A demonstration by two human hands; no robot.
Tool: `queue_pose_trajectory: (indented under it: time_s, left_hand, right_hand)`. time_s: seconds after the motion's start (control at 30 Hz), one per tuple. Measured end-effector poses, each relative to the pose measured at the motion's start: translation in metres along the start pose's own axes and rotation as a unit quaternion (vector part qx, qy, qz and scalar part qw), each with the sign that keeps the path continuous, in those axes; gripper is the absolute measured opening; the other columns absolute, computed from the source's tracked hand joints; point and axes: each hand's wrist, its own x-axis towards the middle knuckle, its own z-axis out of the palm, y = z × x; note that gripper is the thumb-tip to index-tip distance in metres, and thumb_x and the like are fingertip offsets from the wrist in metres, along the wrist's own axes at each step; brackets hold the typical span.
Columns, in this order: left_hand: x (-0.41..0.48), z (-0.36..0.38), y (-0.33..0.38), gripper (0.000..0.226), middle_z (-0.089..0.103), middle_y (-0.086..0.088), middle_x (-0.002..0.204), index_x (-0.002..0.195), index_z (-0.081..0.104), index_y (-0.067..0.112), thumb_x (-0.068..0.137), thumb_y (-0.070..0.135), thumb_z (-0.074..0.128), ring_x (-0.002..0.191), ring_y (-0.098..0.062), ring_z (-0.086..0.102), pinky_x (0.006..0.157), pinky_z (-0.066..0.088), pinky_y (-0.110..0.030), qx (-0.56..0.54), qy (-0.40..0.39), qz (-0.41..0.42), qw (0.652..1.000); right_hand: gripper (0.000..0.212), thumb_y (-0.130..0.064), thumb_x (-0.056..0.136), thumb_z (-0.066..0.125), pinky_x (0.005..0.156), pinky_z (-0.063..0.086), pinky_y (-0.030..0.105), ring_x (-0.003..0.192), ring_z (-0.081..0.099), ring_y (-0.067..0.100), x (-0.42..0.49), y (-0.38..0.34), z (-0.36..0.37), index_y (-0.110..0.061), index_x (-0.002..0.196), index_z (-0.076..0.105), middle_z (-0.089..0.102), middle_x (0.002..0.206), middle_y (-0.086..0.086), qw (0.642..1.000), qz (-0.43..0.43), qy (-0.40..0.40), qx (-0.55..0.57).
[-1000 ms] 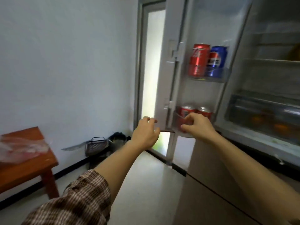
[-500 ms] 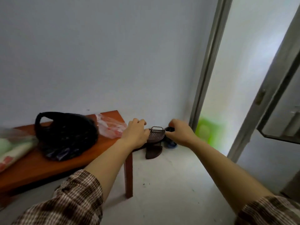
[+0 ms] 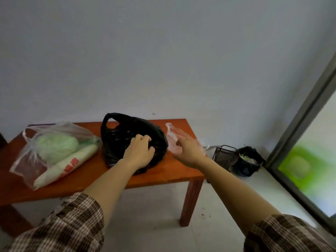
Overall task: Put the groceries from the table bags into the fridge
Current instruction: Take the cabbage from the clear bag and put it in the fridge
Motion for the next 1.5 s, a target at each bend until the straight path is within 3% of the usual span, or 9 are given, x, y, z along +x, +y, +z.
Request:
queue_pose_trajectory:
  time_s: [0.1,0.43,0.8,1.03,1.17,1.23,1.37,1.43,1.5]
  left_hand:
    - [0.016,0.000,-0.029,0.043,0.035,-0.005,0.142,0.137,0.041,0.017,0.097,0.032,0.046,0.128,-0.023,0.034,0.084,0.047,-0.034,-0.004,0.016,-0.006,1.000]
    - [0.082,-0.033,-0.167,0.041,0.041,-0.004,0.137,0.135,0.044,0.016,0.095,0.026,0.046,0.129,-0.022,0.036,0.098,0.044,-0.037,-0.021,0.079,-0.052,0.995]
    - [0.107,-0.111,-0.363,0.054,0.045,-0.016,0.142,0.134,0.049,0.011,0.081,0.022,0.051,0.133,-0.034,0.039,0.105,0.041,-0.046,0.156,0.084,0.104,0.979]
    - [0.096,-0.145,-0.482,0.087,0.012,-0.007,0.157,0.151,0.008,0.030,0.074,0.066,0.029,0.143,-0.026,0.013,0.115,0.014,-0.041,0.067,0.006,0.053,0.996]
    - [0.090,-0.136,-0.515,0.122,-0.004,0.000,0.158,0.143,-0.022,0.044,0.059,0.081,0.058,0.146,-0.026,0.005,0.114,0.019,-0.054,-0.103,-0.098,-0.040,0.989]
    - [0.086,-0.135,-0.523,0.134,-0.006,0.002,0.157,0.140,-0.029,0.048,0.054,0.071,0.073,0.145,-0.029,0.008,0.111,0.027,-0.057,-0.105,-0.144,-0.038,0.983]
    - [0.086,-0.130,-0.538,0.130,0.025,-0.013,0.145,0.133,-0.034,0.055,0.070,0.026,0.077,0.101,-0.029,0.059,0.072,0.056,-0.034,-0.098,-0.213,0.010,0.972]
    - [0.092,-0.128,-0.545,0.124,0.057,-0.012,0.104,0.134,-0.028,0.058,0.075,0.010,0.071,0.068,-0.019,0.060,0.052,0.045,-0.024,-0.113,-0.247,0.033,0.962]
    - [0.099,-0.130,-0.550,0.116,0.057,-0.007,0.071,0.144,-0.012,0.050,0.073,0.003,0.066,0.054,-0.013,0.052,0.046,0.038,-0.022,-0.125,-0.276,0.032,0.952]
  right_hand:
    - [0.049,-0.030,0.087,0.061,0.082,0.047,0.036,0.110,0.052,0.027,0.027,-0.013,0.017,-0.012,0.129,0.046,0.052,0.129,0.012,1.000,-0.013,-0.026,-0.001]
    - [0.056,-0.033,0.095,0.056,0.098,0.043,0.041,0.128,0.040,0.029,0.152,-0.103,0.089,-0.011,0.141,0.032,0.041,0.142,0.011,0.993,-0.076,-0.086,0.006]
    - [0.052,-0.029,0.092,0.059,0.094,0.041,0.037,0.123,0.043,0.029,0.245,-0.259,0.192,-0.011,0.136,0.038,0.047,0.131,0.011,0.991,-0.074,-0.106,0.036]
    - [0.076,-0.021,0.085,0.059,0.081,0.050,0.037,0.110,0.053,0.027,0.271,-0.362,0.246,-0.034,0.147,0.017,0.047,0.126,0.005,0.995,-0.060,-0.056,0.051]
    - [0.083,-0.019,0.088,0.057,0.050,0.049,0.042,0.061,0.060,0.026,0.280,-0.395,0.264,-0.046,0.147,0.006,0.061,0.074,0.006,0.993,-0.072,-0.087,0.037]
    - [0.068,-0.021,0.092,0.054,0.047,0.047,0.037,0.057,0.059,0.023,0.284,-0.405,0.271,-0.042,0.146,0.021,0.057,0.069,0.002,0.992,-0.057,-0.112,0.011]
    - [0.016,-0.021,0.097,0.046,0.057,0.050,0.041,0.069,0.065,0.030,0.286,-0.412,0.275,-0.016,0.098,0.061,0.065,0.082,0.005,0.990,-0.051,-0.129,-0.013]
    - [0.017,-0.019,0.097,0.045,0.054,0.047,0.036,0.064,0.061,0.023,0.287,-0.409,0.274,-0.015,0.104,0.060,0.064,0.087,0.002,0.988,-0.044,-0.146,0.006]
    - [0.034,-0.018,0.095,0.047,0.051,0.044,0.028,0.060,0.055,0.011,0.286,-0.406,0.272,-0.021,0.129,0.050,0.056,0.088,-0.007,0.980,-0.046,-0.196,-0.006]
